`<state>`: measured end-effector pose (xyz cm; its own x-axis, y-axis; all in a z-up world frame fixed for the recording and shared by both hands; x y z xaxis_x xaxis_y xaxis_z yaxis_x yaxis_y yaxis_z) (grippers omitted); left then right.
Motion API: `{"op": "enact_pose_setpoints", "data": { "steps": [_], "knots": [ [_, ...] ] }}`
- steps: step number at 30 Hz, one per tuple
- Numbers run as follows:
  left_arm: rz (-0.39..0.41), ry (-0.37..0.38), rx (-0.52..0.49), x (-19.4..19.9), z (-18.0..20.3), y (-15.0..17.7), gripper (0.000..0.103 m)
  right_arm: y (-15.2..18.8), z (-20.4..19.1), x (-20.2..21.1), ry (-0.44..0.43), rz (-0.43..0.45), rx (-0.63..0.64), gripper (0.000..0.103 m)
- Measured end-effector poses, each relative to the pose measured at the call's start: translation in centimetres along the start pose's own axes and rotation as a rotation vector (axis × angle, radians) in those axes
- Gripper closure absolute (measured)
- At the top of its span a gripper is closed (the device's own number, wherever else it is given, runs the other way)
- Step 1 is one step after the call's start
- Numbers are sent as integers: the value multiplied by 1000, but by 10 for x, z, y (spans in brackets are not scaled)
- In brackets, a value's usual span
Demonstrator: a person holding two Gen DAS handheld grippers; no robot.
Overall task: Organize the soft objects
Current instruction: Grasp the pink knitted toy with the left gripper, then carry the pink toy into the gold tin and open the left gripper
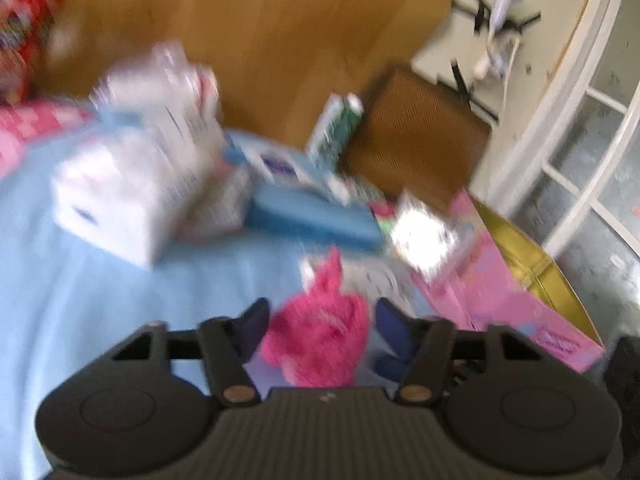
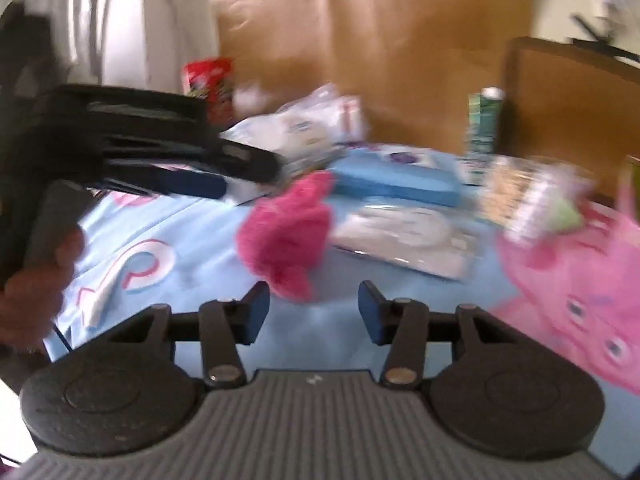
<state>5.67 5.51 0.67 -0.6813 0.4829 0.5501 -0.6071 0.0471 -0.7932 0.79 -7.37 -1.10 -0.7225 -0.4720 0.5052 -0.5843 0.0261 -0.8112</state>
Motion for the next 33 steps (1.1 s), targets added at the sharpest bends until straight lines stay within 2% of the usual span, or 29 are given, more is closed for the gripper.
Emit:
{"op": "enact_pose_setpoints", "data": {
  "steps": [3,4,10,15,18,20,23,24,25,27,30,33],
  "knots": [
    [19,-45,-41,-4,7,4,54,-7,-5,-26,-30,-46,-11,52],
    [33,-40,-49,0,12,4,58,-7,-4,-29,-22,-40,-17,59],
    [105,87,-111,-7,58,-25,59,-5,24,6,9,100,-78,61],
    [165,175,-226,-36,132,-62,58,-18,63,56,153,293,-82,61],
    [172,238,-281,-62,182,-81,58,-29,95,85,263,396,-111,61],
    [162,266,-313,-79,208,-86,50,-33,120,100,330,437,-155,61],
    [104,254,-338,-106,232,-84,48,-38,154,111,436,454,-224,58],
    [95,248,-327,-107,231,-81,48,-35,163,113,483,449,-243,53],
    [95,253,-308,-106,224,-78,45,-32,174,115,532,441,-268,39],
    [115,237,-281,-96,204,-71,37,-25,189,125,574,478,-324,29],
    [149,137,-261,-74,161,-57,35,-13,194,144,560,555,-382,29],
    [151,26,-169,-49,101,-41,35,-12,177,154,439,637,-365,28]
  ]
}}
Point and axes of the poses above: each gripper's, at about its wrist camera, not at the fingertips, and x roughly against the way its jaws point, z to its right, y to its underside, the point moved 3 cm from there along -x, roughly the way its jaws point, and after that the axes turned 13 degrees about -x, right-handed, at the moved point
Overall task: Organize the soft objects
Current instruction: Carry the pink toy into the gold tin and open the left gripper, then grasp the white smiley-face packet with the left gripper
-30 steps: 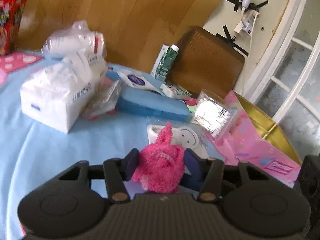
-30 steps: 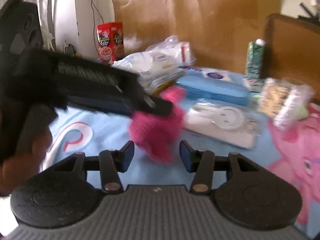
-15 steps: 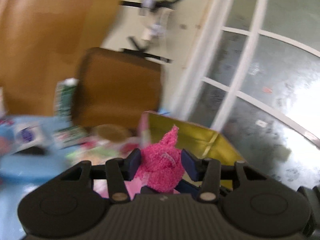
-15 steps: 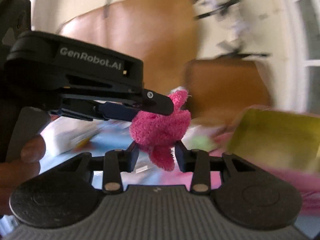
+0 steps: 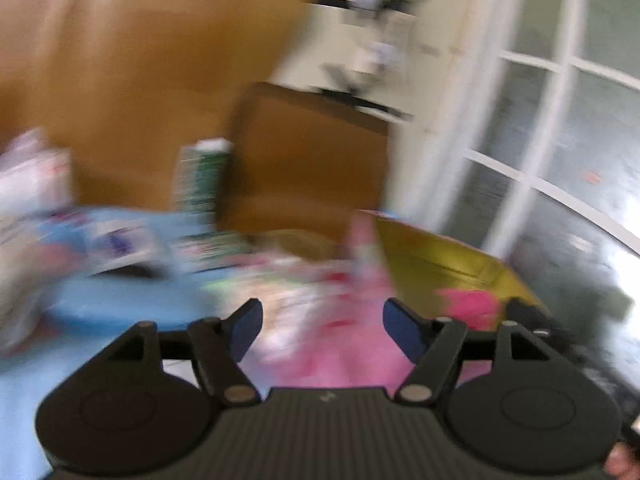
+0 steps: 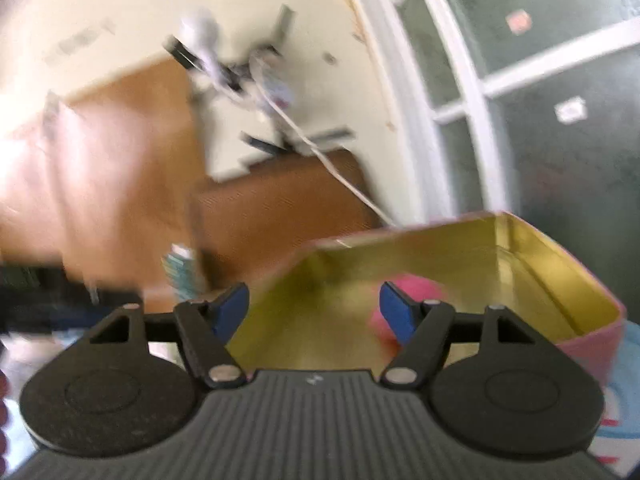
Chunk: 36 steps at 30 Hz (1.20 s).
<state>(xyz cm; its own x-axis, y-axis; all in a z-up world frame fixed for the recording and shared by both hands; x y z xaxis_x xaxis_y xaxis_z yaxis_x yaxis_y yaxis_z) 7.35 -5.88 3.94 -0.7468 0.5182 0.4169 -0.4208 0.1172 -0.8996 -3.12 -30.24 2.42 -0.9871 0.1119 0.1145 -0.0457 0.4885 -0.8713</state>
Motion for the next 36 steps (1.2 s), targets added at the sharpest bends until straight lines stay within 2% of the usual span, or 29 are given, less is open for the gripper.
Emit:
{"op": "enact_pose_setpoints", "data": {
  "steps": [2,4,6,8,10,13,15,17,18,21,23,25,29,33,36],
  "knots": [
    [-19,-59,92,15,-40,13,35,6,-25,1,-118,-53,34,28],
    [-44,-108,189,25,-78,26,35,24,-52,-5,-241,-187,75,28],
    [-73,-124,254,26,-100,36,35,50,-76,-15,-300,-329,112,28],
    [-89,-137,275,20,-111,42,34,74,-95,-27,-294,-440,162,28],
    [-115,-145,275,11,-114,45,29,92,-111,-41,-290,-511,202,27],
    [-136,-118,254,-6,-109,45,25,109,-135,-58,-282,-572,262,27],
    [-134,-127,213,-10,-98,45,25,114,-143,-75,-270,-589,297,27],
    [-142,-97,193,-12,-90,44,32,123,-150,-92,-256,-621,307,25],
    [-147,-78,181,-11,-84,46,33,124,-151,-94,-255,-613,315,25],
    [-150,-116,109,-5,-69,49,33,124,-158,-86,-267,-592,363,32],
    [-147,-93,144,3,-65,52,33,126,-155,-75,-265,-570,381,35],
    [-124,-68,181,13,-60,52,33,121,-153,-67,-238,-514,372,46],
    [-79,-64,140,22,-41,36,33,112,-144,-48,-227,-414,368,46],
    [-23,-9,95,24,-15,8,33,91,-140,-34,-205,-286,353,47],
    [-3,49,34,10,14,-18,33,68,-126,-27,-170,-187,337,47]
  ]
}}
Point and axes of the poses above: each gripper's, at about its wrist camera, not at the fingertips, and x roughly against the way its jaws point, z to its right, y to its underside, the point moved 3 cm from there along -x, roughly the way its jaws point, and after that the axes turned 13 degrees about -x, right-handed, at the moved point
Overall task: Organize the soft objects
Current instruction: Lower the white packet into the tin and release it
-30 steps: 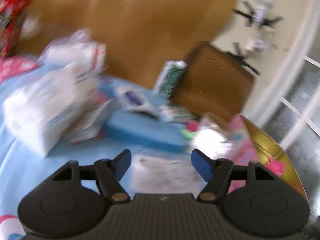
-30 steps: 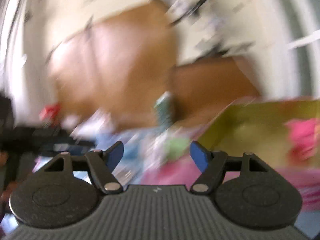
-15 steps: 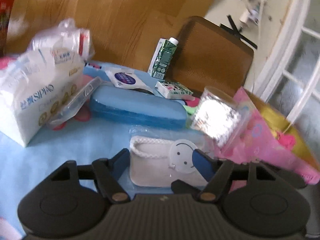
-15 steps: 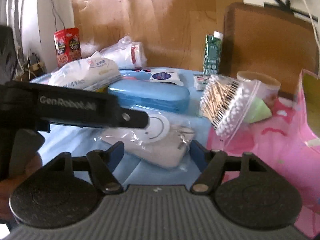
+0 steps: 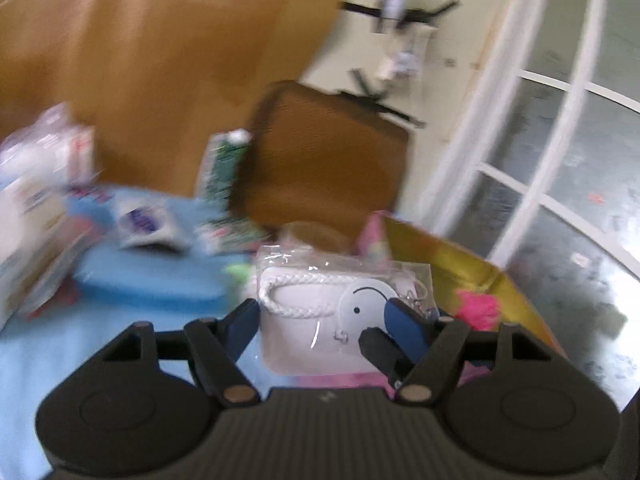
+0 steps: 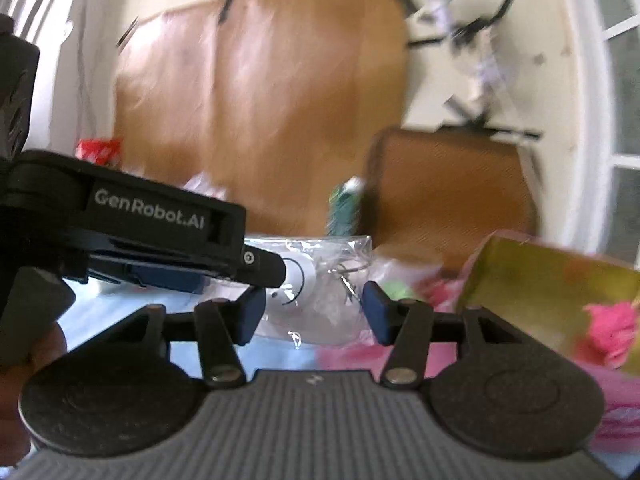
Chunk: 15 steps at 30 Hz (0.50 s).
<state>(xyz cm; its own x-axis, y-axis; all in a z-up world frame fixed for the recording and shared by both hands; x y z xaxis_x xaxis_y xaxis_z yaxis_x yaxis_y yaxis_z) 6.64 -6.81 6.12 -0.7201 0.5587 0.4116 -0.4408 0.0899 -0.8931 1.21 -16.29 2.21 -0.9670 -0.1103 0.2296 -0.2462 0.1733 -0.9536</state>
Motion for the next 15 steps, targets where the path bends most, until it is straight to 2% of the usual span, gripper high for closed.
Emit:
{"op": "enact_pose_setpoints", "data": {
  "steps": [4,8,11,12,15],
  "knots": [
    [-6,106,-90,-38,53,-26,33,-16,39,18,112,90,-43,47],
    [-41,194,-152,-78,102,-30,33,-23,91,35,246,140,-114,46],
    [-69,179,-182,-100,120,-25,31,-21,130,38,338,130,-171,37],
    [-71,166,-184,-101,121,-23,31,-18,139,36,374,118,-182,29],
    [-64,130,-199,-90,112,-19,31,-11,158,40,416,126,-245,27]
  ]
}}
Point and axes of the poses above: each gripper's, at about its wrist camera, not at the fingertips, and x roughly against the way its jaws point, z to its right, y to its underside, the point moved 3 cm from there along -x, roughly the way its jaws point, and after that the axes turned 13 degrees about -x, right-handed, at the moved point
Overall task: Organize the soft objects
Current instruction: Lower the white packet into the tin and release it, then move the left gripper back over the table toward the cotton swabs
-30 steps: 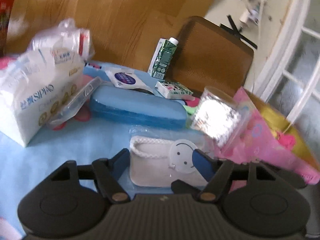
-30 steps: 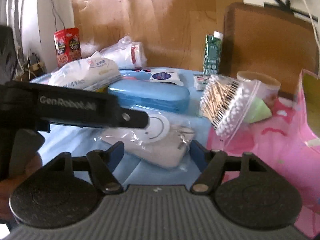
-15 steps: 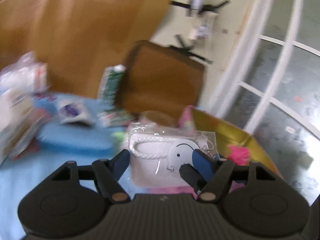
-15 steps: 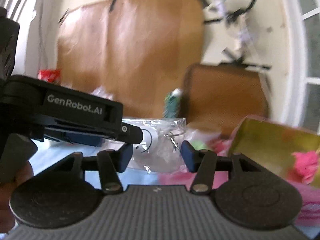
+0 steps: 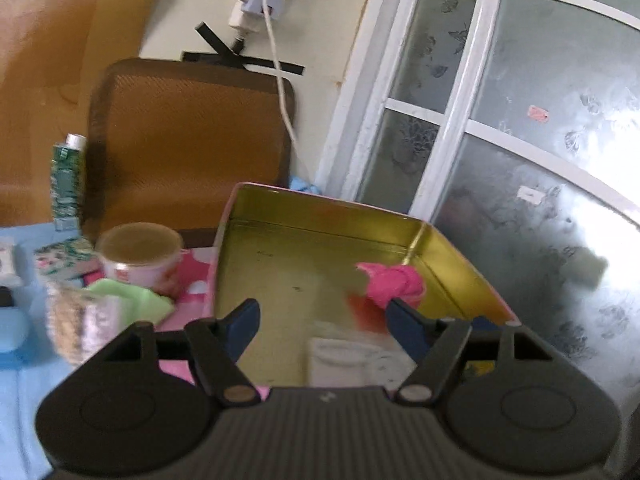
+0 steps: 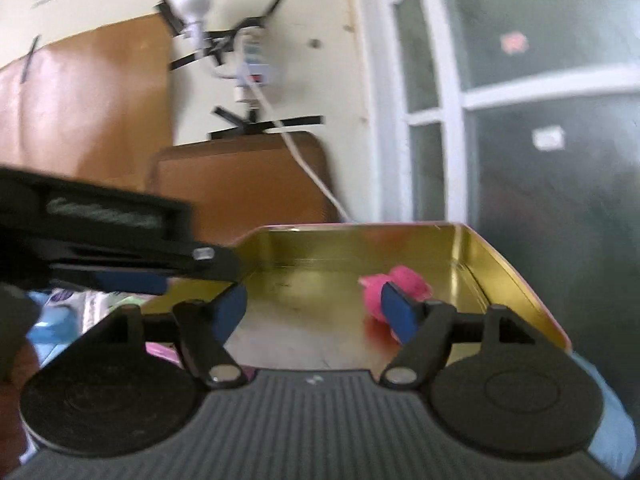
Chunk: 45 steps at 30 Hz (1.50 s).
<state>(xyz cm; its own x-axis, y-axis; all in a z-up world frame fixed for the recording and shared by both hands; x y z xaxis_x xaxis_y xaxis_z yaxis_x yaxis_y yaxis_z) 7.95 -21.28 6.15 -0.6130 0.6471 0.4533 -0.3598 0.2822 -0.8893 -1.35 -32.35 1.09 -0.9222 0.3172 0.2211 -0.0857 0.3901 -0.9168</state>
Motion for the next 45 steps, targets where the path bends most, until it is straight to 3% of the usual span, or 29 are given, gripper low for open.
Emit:
{"op": "enact_pose_setpoints", "data": {
  "steps": [4,9,15,24,32,38,40,45],
  "knots": [
    [11,-94,8,30,-24,9,31,1,4,-1,-11,28,-36,27],
    [-29,-264,16,68,-62,33,31,1,-24,13,-110,55,-35,28],
    [-96,-376,98,98,-103,73,31,14,-65,29,-244,24,-28,28],
    [-78,-426,132,119,-129,97,31,33,-97,24,-300,-103,-25,28],
    [-72,-456,114,125,-143,113,31,40,-108,22,-291,-142,11,28],
    [-56,-559,132,136,-173,127,30,46,-122,16,-324,-165,79,28],
    [-73,-529,165,132,-183,131,32,46,-133,9,-333,-174,114,29],
    [-24,-497,174,139,-186,132,31,41,-163,-29,-306,-123,231,29]
  ]
}}
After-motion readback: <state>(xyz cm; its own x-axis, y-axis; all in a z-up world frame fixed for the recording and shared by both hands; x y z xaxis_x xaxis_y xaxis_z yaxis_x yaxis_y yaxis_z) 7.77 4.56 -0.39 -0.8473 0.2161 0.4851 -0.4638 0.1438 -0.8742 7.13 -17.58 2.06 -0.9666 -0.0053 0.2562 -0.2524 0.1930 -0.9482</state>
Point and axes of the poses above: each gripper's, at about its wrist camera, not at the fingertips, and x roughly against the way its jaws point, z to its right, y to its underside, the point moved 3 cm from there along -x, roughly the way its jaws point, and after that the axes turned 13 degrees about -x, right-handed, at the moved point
